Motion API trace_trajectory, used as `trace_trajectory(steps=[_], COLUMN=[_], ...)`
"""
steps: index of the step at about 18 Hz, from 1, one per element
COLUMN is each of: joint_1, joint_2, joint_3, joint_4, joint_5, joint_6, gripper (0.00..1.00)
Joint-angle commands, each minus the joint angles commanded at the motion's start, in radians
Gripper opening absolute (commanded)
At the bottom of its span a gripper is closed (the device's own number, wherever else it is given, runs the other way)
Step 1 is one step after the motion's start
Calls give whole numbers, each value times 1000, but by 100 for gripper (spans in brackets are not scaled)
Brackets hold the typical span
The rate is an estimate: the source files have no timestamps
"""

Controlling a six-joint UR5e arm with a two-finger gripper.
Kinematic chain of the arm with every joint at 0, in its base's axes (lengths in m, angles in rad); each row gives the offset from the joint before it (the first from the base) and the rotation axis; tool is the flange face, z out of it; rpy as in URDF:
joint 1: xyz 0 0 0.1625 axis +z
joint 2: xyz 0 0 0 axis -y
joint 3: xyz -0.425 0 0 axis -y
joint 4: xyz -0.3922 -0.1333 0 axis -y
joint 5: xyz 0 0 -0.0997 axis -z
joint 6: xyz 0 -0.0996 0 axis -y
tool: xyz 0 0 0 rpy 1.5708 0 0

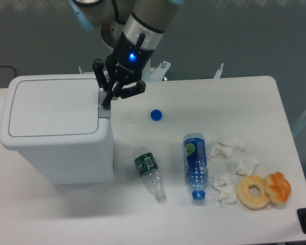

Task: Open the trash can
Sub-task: 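Lower the gripper onto the lid's raised button edge and press down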

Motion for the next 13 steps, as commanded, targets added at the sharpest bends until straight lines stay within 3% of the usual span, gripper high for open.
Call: trace_trajectory(steps=[13], joint_1=[-2], joint_2=[-12], joint_3=[9], joint_4=[6], joint_5=[0], joint_6=[-5], gripper=[0])
